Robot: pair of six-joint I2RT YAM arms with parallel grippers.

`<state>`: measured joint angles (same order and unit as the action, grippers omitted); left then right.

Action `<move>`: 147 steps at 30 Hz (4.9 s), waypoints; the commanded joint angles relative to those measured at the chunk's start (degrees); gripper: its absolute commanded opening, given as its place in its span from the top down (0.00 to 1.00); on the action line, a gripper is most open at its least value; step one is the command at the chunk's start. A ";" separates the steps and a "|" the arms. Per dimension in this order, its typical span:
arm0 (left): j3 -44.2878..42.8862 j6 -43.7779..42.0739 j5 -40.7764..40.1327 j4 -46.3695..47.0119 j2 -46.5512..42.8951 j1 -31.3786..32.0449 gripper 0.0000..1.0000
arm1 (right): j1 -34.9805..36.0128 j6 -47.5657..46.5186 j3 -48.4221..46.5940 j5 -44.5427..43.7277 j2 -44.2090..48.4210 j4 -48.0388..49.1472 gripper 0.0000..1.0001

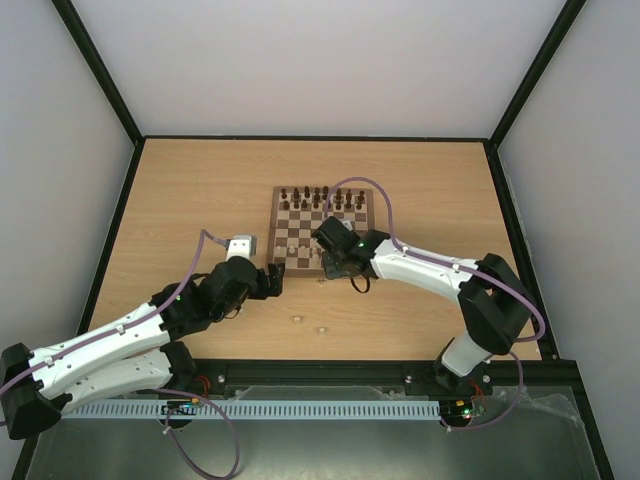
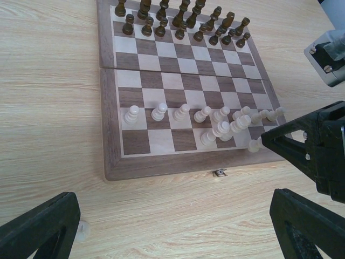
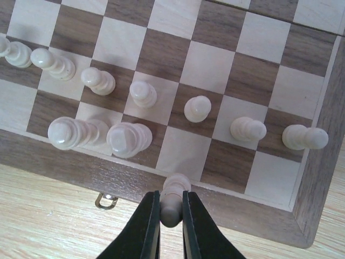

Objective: Set up the chess pieces on the board
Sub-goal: Place the chess piece on the chessboard, then pick up the chess piece at the center of the board.

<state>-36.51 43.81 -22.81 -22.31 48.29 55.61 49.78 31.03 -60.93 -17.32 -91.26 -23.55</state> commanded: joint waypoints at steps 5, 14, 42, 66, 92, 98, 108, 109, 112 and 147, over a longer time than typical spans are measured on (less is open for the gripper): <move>0.30 -1.43 -0.69 -1.01 -0.70 -1.01 0.00 | -1.66 -1.62 -1.70 1.22 -1.97 0.42 0.92; 0.58 -1.62 -0.31 -0.56 -0.66 -1.47 0.01 | -2.95 -2.11 -1.39 2.11 -2.43 1.36 0.92; 1.44 -1.60 0.40 0.31 -0.46 -2.34 0.00 | -3.76 -2.73 -1.62 3.35 -3.25 2.26 0.75; 1.21 -2.50 0.57 0.88 0.66 -2.62 0.01 | -3.75 -1.14 4.97 2.36 19.15 -3.53 0.29; 1.50 2.80 0.79 -4.87 -1.06 -2.70 0.00 | -3.81 -2.37 17.34 11.20 36.06 2.16 0.01; 0.70 4.26 1.80 -6.62 -1.56 -2.70 0.00 | -3.76 -2.53 17.85 12.88 37.68 2.87 0.02; 0.59 5.80 2.57 -9.02 -4.30 -2.68 0.01 | -3.76 -2.73 19.51 16.86 39.79 5.19 0.01; 0.63 5.77 2.55 -8.92 -4.24 -2.70 0.01 | -3.79 -2.66 19.79 17.53 39.88 5.40 0.01; 0.73 5.99 1.74 -8.43 -3.48 -2.70 0.00 | -3.78 -2.64 20.30 19.30 40.15 5.99 0.01; 7.53 7.80 0.25 -4.59 8.24 -18.47 0.21 | -3.73 -3.60 22.50 22.37 36.94 11.06 0.01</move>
<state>-30.65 51.64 -23.27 -28.03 54.94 38.02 46.13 28.45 -39.13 3.51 -53.47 -13.26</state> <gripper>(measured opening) 0.835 0.986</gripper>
